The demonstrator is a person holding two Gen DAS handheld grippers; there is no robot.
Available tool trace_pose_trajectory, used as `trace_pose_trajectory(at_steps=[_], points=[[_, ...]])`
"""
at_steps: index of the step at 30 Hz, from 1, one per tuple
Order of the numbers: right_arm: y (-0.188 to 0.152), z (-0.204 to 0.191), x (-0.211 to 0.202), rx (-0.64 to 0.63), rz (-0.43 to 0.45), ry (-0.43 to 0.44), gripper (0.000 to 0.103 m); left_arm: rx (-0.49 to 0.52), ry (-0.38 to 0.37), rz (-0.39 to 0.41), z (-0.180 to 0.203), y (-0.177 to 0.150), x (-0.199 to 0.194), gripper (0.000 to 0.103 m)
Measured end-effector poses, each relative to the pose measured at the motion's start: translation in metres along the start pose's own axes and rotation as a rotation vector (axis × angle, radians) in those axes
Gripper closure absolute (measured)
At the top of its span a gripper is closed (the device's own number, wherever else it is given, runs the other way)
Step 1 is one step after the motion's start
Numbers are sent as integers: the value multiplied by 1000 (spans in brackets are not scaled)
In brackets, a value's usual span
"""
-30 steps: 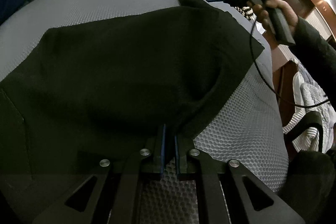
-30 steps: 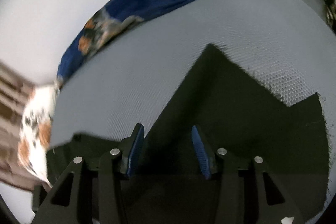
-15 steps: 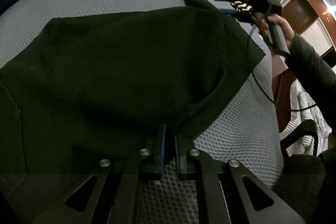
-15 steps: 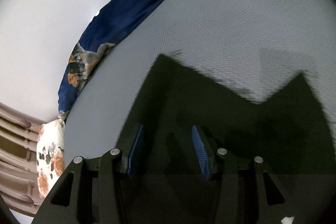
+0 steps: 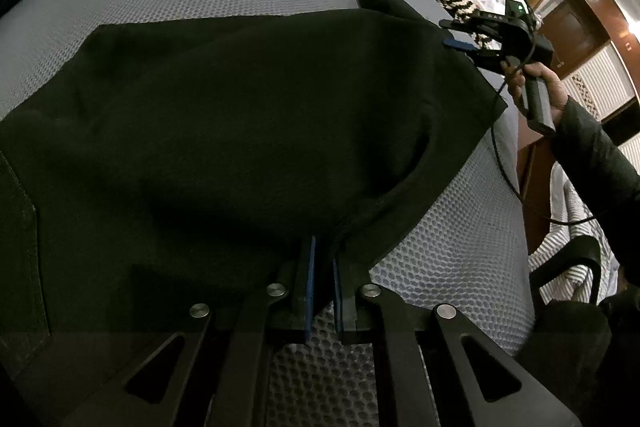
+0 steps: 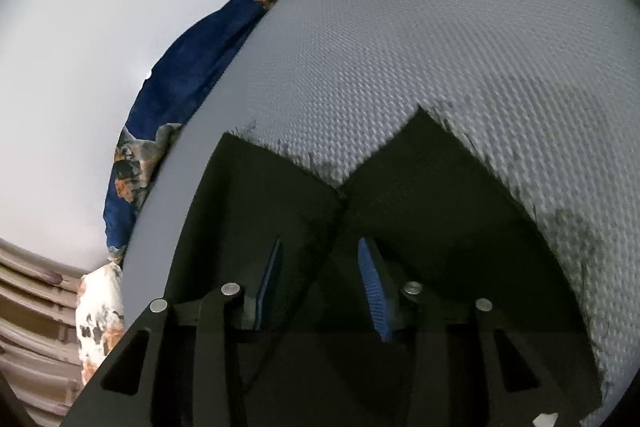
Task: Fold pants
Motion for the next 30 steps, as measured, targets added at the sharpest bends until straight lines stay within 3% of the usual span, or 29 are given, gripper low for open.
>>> trace_pose_trajectory(at_steps=[2, 10, 15, 18, 23, 30], points=[[5, -3, 7, -14, -12, -6, 77, 0, 5, -2, 1, 0, 0, 95], [11, -21, 6, -104, 16, -40, 99, 0, 19, -3, 4, -1, 1, 95], [4, -48, -54, -179, 151, -112, 101, 16, 37, -4, 9, -2, 2, 95], [-13, -44, -89, -201, 189, -205, 101, 27, 43, -1, 11, -2, 2, 95], [-45, -4, -107, -148, 148, -317, 102, 49, 46, -5, 13, -1, 3, 95], [-81, 40, -93, -69, 86, -466, 102, 84, 56, -19, 18, 3, 7, 94]])
Point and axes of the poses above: each gripper's, at about its wrist camera, not at the fingertips, and x roughly the way its jaws point, z to its right, y to its top, the point moved 1 cm from there along x, roughly the way its jaws point, and after that the axes turned 5 degrees about -y, right-handed, at the moved point
